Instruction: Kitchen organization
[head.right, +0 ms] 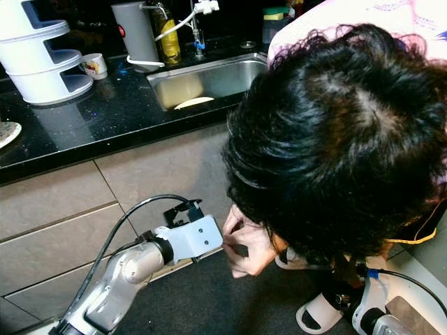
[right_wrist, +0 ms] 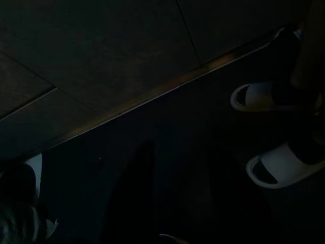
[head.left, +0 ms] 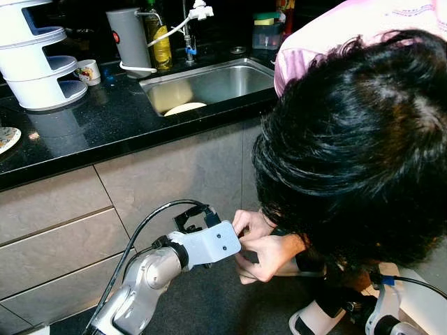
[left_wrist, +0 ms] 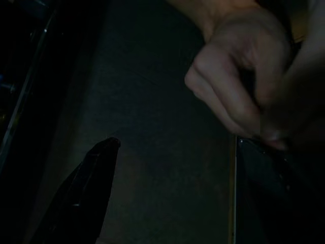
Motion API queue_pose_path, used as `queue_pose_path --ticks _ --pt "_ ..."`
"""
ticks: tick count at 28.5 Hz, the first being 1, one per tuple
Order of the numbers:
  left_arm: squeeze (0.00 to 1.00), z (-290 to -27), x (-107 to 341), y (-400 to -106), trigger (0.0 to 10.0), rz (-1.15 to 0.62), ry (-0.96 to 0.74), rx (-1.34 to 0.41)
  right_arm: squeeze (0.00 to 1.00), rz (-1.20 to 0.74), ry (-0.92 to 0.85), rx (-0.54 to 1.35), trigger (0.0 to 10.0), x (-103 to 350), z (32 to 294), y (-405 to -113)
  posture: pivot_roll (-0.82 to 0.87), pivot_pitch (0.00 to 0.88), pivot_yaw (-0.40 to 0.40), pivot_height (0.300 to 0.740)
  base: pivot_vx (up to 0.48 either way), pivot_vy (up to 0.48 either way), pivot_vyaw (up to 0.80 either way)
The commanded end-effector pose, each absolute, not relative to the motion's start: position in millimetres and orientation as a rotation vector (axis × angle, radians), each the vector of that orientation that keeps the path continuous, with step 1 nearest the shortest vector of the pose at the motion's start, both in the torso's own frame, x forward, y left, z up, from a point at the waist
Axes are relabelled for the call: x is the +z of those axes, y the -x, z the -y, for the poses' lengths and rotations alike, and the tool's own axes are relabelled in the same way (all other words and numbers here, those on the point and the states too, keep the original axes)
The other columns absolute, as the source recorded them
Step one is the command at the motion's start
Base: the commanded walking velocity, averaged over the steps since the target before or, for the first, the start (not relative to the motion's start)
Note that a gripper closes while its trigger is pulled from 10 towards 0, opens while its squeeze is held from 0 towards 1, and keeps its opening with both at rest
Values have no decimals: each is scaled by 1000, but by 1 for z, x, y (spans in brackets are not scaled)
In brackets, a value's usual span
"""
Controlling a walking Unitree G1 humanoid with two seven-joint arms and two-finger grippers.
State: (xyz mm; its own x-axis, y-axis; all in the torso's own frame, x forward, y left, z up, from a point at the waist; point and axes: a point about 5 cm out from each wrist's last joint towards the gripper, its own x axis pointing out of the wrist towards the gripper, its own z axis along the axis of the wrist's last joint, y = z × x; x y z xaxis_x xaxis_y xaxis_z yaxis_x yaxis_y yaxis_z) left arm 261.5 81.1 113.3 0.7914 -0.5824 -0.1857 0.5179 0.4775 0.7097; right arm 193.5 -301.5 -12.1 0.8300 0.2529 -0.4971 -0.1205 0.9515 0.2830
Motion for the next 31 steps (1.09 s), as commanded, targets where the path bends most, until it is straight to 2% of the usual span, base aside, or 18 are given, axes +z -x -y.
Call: queue_pose_path --ticks 1,31 --pt "0 -86 114 -264 10000 80 -857 -668 0 -557 -246 212 10000 -13 297 -196 -51 0 42 740 0 0 0" --pt "0 -84 115 -264 10000 82 -855 -671 0 -561 -247 208 10000 -12 298 -195 -60 0 38 740 0 0 0"
